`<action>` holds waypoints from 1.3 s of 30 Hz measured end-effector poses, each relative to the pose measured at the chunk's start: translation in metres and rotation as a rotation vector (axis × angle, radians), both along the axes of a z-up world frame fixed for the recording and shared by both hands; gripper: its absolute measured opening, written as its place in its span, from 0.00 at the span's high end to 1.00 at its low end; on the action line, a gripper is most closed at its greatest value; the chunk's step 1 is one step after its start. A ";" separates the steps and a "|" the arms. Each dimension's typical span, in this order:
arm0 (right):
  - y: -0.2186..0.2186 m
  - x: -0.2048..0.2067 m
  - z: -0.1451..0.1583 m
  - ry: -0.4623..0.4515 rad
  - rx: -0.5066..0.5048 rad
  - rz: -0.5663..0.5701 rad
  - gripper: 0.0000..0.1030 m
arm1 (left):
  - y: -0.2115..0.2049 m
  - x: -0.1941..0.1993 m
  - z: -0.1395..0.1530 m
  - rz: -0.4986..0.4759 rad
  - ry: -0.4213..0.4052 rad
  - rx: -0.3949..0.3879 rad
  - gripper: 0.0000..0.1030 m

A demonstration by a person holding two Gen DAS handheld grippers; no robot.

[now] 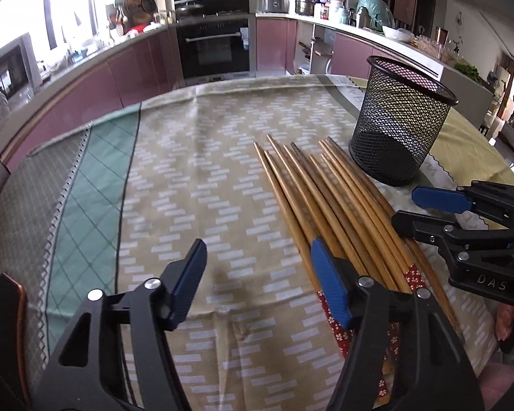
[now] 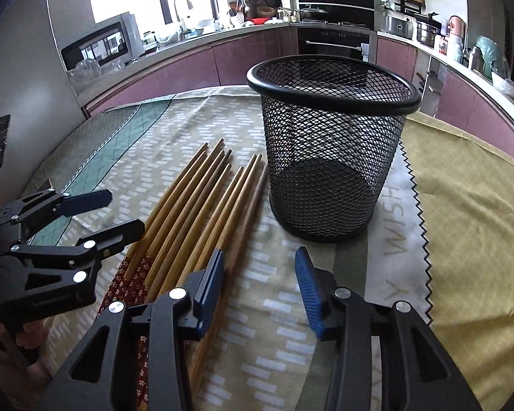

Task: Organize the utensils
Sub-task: 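Lower the right gripper onto one wooden chopstick and close it, then lift the chopstick upright with the right gripper over the mesh cup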

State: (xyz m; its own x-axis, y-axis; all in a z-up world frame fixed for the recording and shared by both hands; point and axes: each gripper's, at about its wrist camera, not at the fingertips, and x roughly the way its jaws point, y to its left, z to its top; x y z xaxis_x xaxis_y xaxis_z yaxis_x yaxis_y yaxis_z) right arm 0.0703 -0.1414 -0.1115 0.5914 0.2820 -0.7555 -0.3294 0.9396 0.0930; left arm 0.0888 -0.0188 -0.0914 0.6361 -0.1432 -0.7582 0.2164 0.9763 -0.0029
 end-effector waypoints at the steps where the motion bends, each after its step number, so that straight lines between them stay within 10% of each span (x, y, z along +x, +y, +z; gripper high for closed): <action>1: 0.001 0.002 0.001 0.002 -0.004 0.000 0.62 | 0.000 0.001 0.000 -0.003 0.005 -0.005 0.40; 12: 0.017 0.013 0.000 0.002 -0.067 0.017 0.74 | -0.008 0.022 -0.005 -0.028 0.050 0.017 0.48; 20: 0.006 0.013 0.002 0.025 0.027 0.007 0.94 | -0.004 0.022 0.000 -0.005 0.061 -0.048 0.91; 39: -0.035 -0.019 0.101 -0.206 0.283 0.076 0.94 | 0.021 -0.008 0.092 -0.086 -0.116 -0.264 0.93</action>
State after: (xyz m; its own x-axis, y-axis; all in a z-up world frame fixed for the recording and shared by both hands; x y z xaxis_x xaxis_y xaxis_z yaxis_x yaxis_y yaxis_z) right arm 0.0515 -0.1764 -0.0106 0.6926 0.5122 -0.5079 -0.4362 0.8582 0.2708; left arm 0.0808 0.0019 0.0008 0.6934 -0.3832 -0.6102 0.3123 0.9230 -0.2247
